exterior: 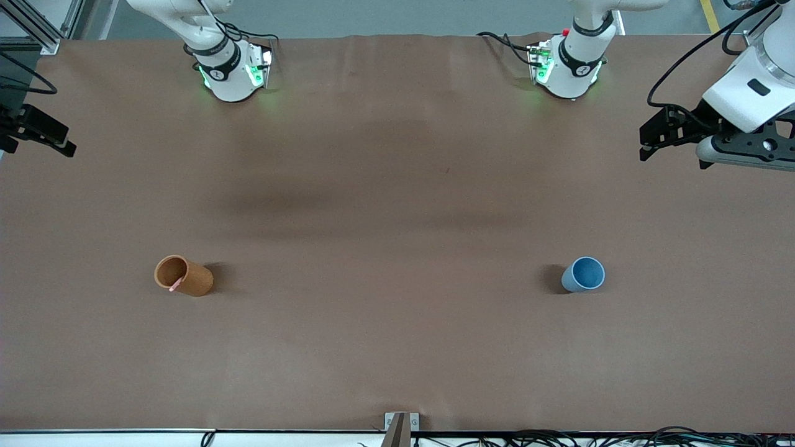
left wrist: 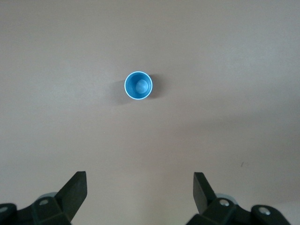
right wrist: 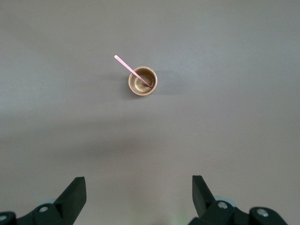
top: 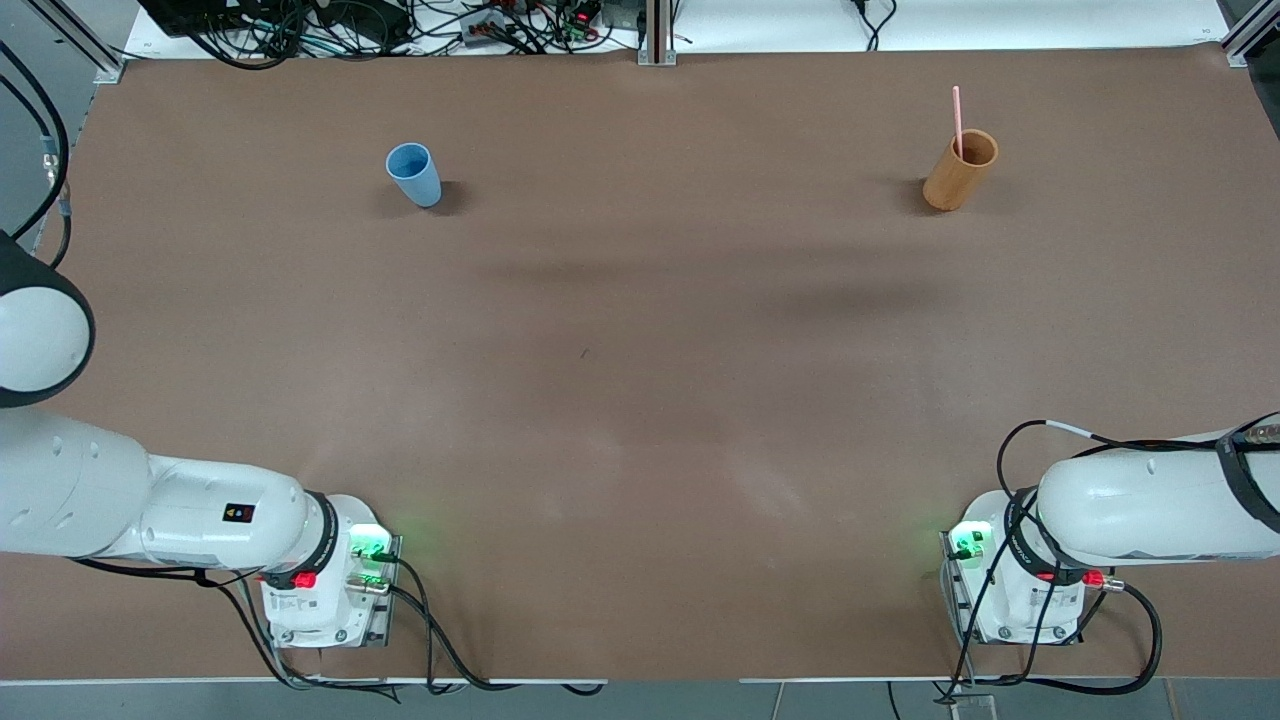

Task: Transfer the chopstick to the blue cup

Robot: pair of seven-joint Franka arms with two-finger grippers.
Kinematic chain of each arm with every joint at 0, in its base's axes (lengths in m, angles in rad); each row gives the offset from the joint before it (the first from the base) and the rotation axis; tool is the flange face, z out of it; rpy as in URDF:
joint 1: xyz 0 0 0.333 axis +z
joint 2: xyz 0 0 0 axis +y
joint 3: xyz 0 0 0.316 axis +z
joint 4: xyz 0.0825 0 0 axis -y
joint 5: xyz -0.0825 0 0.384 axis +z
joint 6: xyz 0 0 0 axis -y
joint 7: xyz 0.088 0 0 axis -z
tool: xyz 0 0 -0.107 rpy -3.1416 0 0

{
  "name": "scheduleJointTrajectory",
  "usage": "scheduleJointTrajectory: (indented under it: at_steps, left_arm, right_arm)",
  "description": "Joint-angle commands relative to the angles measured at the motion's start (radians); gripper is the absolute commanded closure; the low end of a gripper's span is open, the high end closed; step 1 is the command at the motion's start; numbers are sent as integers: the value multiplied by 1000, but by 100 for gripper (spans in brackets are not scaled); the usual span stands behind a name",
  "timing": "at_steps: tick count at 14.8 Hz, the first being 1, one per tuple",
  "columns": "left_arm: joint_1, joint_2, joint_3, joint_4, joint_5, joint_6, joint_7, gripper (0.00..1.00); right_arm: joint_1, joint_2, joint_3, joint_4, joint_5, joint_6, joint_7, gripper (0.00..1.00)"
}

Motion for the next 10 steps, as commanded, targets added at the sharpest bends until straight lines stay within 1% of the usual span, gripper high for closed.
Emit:
scheduleJointTrajectory:
  at_steps: [1, 7, 8, 10]
  left_arm:
    - [6, 9, 0, 30, -8, -23, 6, 0]
    - [6, 11, 0, 30, -7, -23, 6, 0]
    - [6, 11, 0, 28, -10, -23, 9, 0]
    - [8, 52, 0, 30, -18, -12, 9, 0]
  right_arm:
    - [-20, -10, 8, -11, 20, -2, -30, 0]
    - [-20, -7, 8, -13, 19, 6, -33, 0]
    - [-18, 6, 8, -19, 19, 9, -33, 0]
    - [-11, 59, 8, -21, 11, 47, -33, 0]
